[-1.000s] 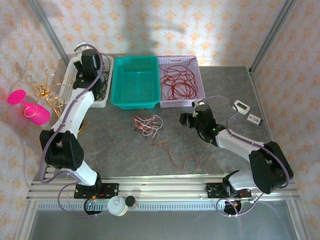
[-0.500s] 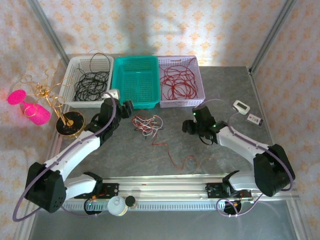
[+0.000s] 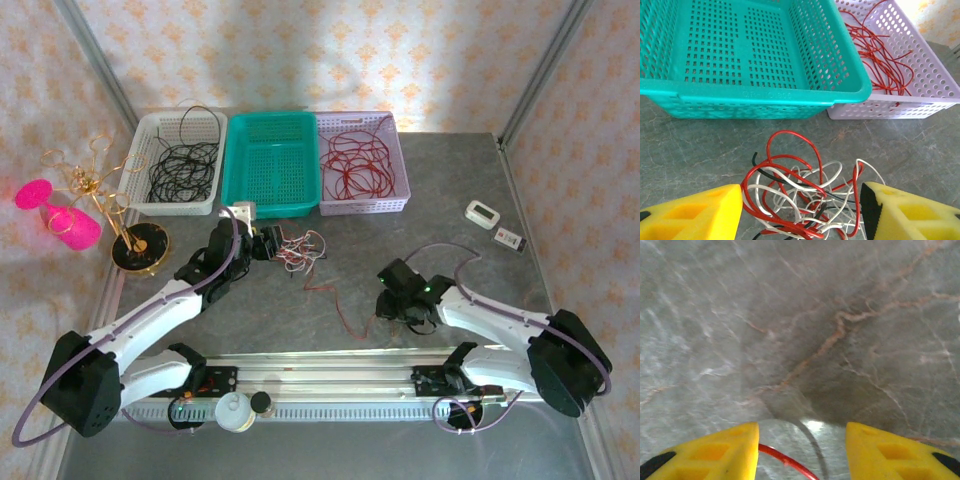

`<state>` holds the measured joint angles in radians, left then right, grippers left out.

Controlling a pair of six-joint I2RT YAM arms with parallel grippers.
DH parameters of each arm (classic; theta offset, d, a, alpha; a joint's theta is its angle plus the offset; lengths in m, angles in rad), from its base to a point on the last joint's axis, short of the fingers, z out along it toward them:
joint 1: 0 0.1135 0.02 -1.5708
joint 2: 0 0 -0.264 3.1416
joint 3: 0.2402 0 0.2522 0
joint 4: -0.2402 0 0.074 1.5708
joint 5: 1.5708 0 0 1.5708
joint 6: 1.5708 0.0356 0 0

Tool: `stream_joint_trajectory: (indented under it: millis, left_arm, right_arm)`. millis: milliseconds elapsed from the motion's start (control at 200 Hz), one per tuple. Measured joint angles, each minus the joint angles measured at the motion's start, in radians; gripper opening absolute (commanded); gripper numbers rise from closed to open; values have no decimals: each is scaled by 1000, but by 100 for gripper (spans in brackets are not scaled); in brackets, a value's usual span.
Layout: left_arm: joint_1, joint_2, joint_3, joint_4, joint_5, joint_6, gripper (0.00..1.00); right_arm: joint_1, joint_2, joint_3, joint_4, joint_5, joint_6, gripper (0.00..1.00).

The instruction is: Untangle the cables

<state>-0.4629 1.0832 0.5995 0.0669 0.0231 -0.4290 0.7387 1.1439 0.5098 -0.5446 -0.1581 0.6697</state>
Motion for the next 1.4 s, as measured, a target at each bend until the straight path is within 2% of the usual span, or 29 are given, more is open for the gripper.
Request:
stream_joint_trajectory:
  millis: [145,395,791,1016,1396]
  left_arm:
    - [0,-2,-2,10,3,0,66]
    - [0,-2,-5,13,4,0,67]
    - [0,-2,-5,13,15,0,67]
    - [0,-2,-5,13,22,-1,67]
    - [0,-2,-5,13,22,-2,67]
  right_arm:
    - [22,-1,-7,0,2,18,40]
    - [29,-44,-6,-30,5,18,44]
    - [48,-146,6,-130,-6,18,40]
    - [100,-85,3,-132,-18,14,39]
    - [138,-1,-14,-80,21,19,30]
